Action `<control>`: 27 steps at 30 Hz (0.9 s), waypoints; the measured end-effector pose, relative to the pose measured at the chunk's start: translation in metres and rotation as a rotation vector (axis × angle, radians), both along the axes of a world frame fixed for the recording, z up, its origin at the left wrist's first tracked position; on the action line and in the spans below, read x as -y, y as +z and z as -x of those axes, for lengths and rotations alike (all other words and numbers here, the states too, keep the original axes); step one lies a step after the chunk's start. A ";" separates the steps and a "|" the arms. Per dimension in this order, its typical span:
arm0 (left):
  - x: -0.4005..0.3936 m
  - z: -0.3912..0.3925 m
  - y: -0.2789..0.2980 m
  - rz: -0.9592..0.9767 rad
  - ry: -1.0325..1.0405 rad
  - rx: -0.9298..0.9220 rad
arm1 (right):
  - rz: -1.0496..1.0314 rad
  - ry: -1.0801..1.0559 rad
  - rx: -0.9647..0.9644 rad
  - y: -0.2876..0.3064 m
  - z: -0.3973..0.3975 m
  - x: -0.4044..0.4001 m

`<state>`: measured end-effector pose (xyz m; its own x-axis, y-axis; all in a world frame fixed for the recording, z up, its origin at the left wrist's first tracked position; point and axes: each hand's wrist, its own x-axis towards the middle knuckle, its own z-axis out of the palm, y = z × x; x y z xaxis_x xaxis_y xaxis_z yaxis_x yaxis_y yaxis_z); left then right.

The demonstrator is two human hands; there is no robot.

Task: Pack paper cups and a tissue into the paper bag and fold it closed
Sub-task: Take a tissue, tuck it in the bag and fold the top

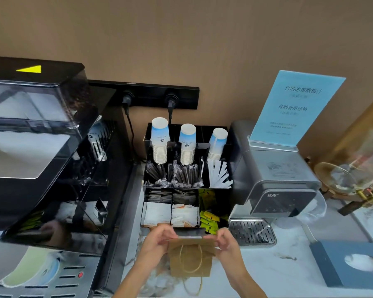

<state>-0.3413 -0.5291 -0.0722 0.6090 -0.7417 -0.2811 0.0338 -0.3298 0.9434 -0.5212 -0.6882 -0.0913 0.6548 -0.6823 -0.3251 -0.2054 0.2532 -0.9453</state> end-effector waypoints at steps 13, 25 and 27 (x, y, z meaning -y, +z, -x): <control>-0.002 0.003 -0.002 -0.252 -0.324 0.364 | 0.441 0.296 -0.307 -0.003 0.009 0.014; 0.020 0.017 -0.005 -0.360 -0.363 0.458 | 1.127 0.778 -0.713 0.010 -0.051 -0.001; 0.019 0.016 -0.008 -0.374 -0.357 0.495 | 1.157 0.792 -0.729 0.009 -0.054 -0.004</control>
